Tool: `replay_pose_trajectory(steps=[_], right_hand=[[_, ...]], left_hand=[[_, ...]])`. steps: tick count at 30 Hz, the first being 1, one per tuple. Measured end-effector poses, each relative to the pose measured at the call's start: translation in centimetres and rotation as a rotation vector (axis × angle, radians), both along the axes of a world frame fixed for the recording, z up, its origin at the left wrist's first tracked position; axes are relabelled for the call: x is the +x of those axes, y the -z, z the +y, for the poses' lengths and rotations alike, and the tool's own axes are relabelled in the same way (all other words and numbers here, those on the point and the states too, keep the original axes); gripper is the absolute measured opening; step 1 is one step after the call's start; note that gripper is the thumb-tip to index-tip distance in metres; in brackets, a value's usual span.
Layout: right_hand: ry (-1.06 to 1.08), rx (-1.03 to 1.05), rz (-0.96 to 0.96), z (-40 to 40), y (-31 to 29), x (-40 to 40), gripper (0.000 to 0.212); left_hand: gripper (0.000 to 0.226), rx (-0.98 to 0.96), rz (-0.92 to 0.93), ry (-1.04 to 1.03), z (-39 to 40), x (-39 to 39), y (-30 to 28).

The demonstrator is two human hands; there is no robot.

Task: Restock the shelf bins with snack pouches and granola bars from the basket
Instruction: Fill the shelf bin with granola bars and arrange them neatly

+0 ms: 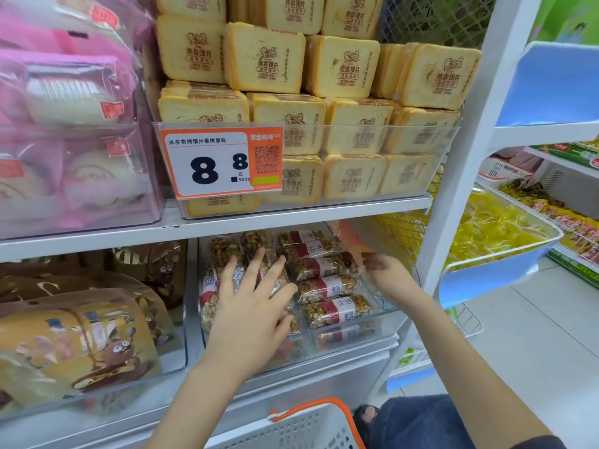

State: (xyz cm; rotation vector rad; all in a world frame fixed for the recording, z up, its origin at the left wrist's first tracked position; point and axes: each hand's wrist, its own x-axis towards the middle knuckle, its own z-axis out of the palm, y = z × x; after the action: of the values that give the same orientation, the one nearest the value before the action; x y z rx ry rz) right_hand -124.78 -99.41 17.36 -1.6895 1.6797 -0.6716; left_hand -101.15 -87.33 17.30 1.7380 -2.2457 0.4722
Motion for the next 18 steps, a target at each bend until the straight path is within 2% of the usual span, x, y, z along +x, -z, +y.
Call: replay_pose_trajectory(steps=[3, 5, 7, 10, 13, 16, 18], right_hand=[[-0.007, -0.020, -0.346, 2.4, -0.3, -0.7, 0.041], [-0.106, -0.030, -0.394, 3.9, -1.0, 0.2, 0.041], [-0.230, -0.017, -0.370, 5.3, -1.8, 2.7, 0.044], [-0.391, -0.057, -0.262, 6.7, -1.2, 7.5, 0.056], [-0.366, -0.170, -0.166, 6.8, -0.5, 10.6, 0.060], [-0.294, -0.196, -0.132, 6.1, 0.0, 11.5, 0.060], [-0.322, -0.184, -0.065, 5.9, 0.0, 11.3, 0.069]], left_hand=[[0.056, 0.018, 0.021, -0.026, 0.1, -0.1, -0.4], [0.074, 0.021, 0.065, -0.057, 0.1, -0.1, -0.7], [0.088, 0.021, 0.139, -0.101, 0.1, 0.0, -1.0], [0.087, 0.044, 0.248, -0.174, 0.7, 0.5, -1.9], [0.076, 0.053, 0.316, -0.153, 1.4, 1.5, -2.5], [0.065, 0.082, 0.281, -0.088, 1.9, 2.6, -2.4], [0.061, 0.096, 0.277, -0.042, 1.8, 2.7, -2.2]])
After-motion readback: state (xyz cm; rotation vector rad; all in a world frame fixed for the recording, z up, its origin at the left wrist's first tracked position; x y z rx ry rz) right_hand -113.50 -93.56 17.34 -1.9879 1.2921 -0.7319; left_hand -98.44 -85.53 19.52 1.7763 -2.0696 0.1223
